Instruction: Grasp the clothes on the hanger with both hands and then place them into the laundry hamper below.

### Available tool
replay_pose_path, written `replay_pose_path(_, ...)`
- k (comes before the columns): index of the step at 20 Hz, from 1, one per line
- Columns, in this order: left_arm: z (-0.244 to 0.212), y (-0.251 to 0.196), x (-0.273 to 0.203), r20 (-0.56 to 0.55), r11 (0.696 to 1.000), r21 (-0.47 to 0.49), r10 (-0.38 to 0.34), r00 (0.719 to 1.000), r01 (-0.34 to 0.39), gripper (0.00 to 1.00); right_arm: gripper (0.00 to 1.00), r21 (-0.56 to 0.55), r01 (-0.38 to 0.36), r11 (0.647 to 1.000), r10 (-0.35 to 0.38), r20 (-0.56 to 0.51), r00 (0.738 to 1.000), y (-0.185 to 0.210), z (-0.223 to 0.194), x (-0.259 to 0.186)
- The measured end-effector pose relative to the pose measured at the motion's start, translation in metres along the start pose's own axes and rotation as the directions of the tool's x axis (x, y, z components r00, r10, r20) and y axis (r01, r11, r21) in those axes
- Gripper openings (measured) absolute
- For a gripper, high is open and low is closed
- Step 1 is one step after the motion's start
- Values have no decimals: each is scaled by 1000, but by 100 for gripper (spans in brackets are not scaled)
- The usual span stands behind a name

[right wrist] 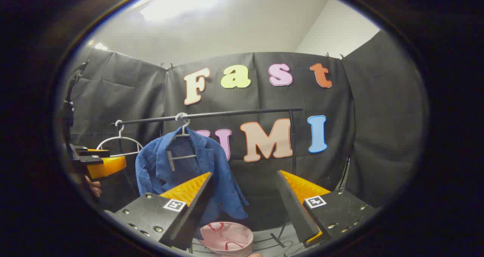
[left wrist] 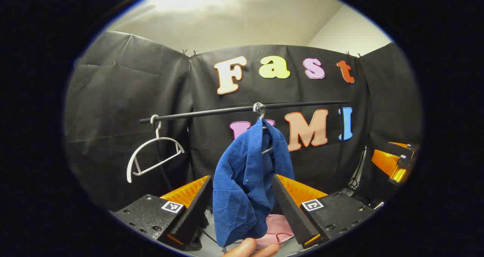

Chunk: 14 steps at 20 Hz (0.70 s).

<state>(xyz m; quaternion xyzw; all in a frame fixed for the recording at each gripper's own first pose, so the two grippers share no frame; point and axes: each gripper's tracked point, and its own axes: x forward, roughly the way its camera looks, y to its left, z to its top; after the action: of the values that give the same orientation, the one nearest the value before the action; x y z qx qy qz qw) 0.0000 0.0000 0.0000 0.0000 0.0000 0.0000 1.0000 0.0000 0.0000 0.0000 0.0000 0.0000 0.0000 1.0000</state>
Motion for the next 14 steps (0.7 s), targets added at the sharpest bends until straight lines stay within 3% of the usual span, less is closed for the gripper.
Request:
replay_pose_path(2,2,-3,3,19,1000,-2,10,1000,-10,98,92,-1,6,1000,-6,-10,1000,-3,-1,4)
replay_pose_path(3,0,-8,5,19,1000,-5,0,1000,0,98,98,-1,9,1000,-9,-16,1000,-5,-3,6)
replay_pose_path(5,-7,-15,6,-5,1000,-10,1,1000,-1,99,100,2,11,1000,-11,-30,999,-7,-4,8)
replay_pose_path(14,-24,-39,29,-22,1000,17,-2,1000,3,98,98,-40,14,999,-17,-77,997,-14,-13,8)
